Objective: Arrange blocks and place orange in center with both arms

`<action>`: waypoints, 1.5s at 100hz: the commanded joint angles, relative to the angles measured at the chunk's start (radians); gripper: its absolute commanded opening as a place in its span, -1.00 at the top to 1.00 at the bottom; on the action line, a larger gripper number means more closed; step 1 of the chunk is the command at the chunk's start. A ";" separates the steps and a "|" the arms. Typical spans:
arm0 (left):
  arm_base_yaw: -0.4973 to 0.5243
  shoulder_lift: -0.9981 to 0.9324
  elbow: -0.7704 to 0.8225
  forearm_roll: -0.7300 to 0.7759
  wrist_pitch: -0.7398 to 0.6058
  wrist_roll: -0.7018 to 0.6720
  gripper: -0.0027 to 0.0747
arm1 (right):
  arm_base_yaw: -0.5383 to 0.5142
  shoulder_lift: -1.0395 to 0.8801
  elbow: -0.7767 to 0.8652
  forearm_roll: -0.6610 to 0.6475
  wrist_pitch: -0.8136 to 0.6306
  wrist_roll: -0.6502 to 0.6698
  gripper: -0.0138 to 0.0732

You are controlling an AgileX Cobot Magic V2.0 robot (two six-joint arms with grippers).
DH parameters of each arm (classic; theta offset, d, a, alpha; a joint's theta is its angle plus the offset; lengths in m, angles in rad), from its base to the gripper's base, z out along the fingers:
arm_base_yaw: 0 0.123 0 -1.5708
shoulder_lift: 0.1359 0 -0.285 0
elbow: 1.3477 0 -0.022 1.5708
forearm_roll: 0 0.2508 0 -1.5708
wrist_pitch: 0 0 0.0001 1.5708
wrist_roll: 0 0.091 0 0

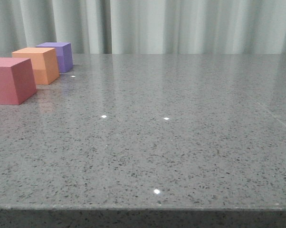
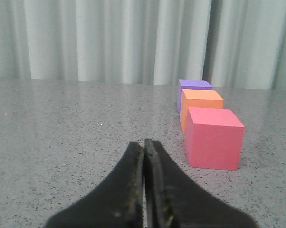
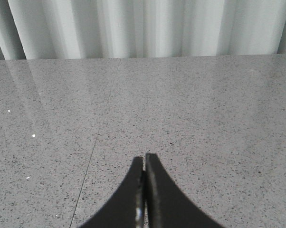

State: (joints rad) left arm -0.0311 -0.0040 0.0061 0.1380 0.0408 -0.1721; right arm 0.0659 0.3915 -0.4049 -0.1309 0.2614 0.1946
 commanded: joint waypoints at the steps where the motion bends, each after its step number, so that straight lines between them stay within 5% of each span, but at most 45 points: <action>1: -0.006 -0.032 0.043 -0.003 -0.085 -0.004 0.98 | -0.008 0.004 -0.026 -0.009 -0.071 -0.004 0.84; 88: -0.006 -0.032 0.043 -0.003 -0.085 -0.004 0.98 | -0.005 -0.009 -0.021 -0.015 -0.085 -0.004 0.84; 119: -0.006 -0.032 0.043 -0.003 -0.085 -0.004 0.98 | -0.005 -0.236 0.235 0.073 -0.337 -0.004 0.84; 150: -0.006 -0.032 0.043 -0.003 -0.085 -0.004 0.98 | -0.005 -0.425 0.422 0.145 -0.333 -0.004 0.84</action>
State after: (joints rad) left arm -0.0311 -0.0040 0.0061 0.1380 0.0388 -0.1721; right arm 0.0659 -0.0013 0.0156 -0.0165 0.0123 0.1946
